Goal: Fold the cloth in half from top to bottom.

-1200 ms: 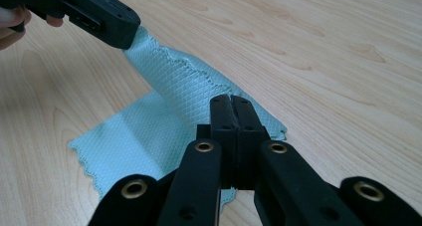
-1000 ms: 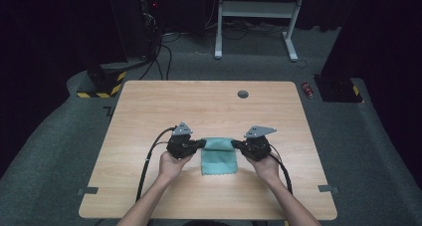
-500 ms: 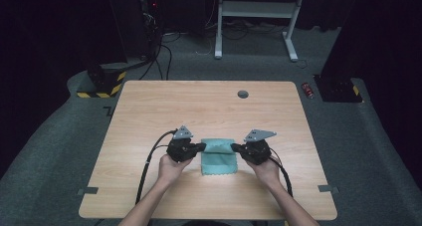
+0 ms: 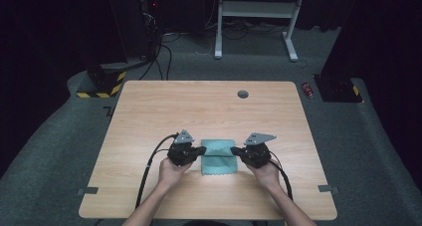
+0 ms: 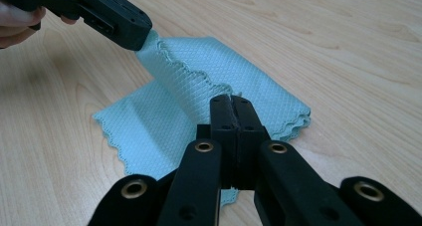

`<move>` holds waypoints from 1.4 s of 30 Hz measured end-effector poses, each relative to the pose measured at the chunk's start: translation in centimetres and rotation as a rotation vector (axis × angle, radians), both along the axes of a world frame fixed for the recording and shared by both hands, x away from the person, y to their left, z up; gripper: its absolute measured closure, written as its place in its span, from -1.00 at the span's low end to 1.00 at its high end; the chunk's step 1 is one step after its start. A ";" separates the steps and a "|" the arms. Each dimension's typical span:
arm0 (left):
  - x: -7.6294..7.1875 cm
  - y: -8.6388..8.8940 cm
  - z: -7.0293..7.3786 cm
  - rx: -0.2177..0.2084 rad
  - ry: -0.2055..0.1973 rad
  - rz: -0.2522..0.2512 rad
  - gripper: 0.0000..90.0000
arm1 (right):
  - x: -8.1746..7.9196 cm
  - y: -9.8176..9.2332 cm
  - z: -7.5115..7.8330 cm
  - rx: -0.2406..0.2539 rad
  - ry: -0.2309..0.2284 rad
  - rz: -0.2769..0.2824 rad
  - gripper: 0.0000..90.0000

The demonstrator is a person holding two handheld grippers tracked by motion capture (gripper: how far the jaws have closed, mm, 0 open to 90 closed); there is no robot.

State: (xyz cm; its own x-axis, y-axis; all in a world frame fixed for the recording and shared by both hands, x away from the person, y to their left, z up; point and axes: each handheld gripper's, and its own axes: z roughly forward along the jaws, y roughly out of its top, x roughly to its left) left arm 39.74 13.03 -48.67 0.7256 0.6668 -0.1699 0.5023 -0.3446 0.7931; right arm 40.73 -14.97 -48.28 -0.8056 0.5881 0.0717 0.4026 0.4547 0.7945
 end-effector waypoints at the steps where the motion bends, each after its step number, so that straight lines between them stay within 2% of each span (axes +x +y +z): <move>1: -0.1 0.0 -0.1 0.008 0.000 -0.002 0.97 | -0.1 0.0 -0.1 -0.004 0.001 0.003 1.00; 9: -0.5 0.0 -0.6 0.010 0.009 -0.009 0.97 | -0.6 -0.1 -0.6 -0.004 0.013 0.013 1.00; 14: -0.8 -0.2 -1.0 0.031 0.014 -0.022 0.97 | -0.9 -0.2 -1.0 -0.002 0.025 0.015 1.00; 21: -1.1 -0.4 -1.7 0.049 0.023 -0.024 0.97 | -1.3 0.0 -2.0 -0.032 0.039 0.020 1.00; 27: -1.4 -0.5 -2.2 0.049 0.037 -0.024 0.96 | -1.4 -0.1 -2.3 -0.031 0.042 0.024 0.99; 34: -1.7 -0.6 -2.7 0.061 0.033 -0.023 0.96 | -1.6 0.1 -2.9 -0.052 0.049 0.021 0.99; 39: -1.8 -0.9 -2.8 0.087 0.017 -0.026 0.96 | -1.6 0.1 -3.1 -0.064 0.042 0.020 0.99; 42: -1.9 -0.8 -2.8 0.076 0.023 -0.023 0.95 | -1.7 0.1 -3.2 -0.067 0.044 0.024 0.98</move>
State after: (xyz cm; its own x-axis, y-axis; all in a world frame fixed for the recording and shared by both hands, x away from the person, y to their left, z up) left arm 37.83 12.23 -51.43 0.7377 0.6613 -0.1357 0.5110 -0.4156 0.7525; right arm 39.01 -14.84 -51.47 -0.8168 0.5730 0.0679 0.4243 0.5167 0.7436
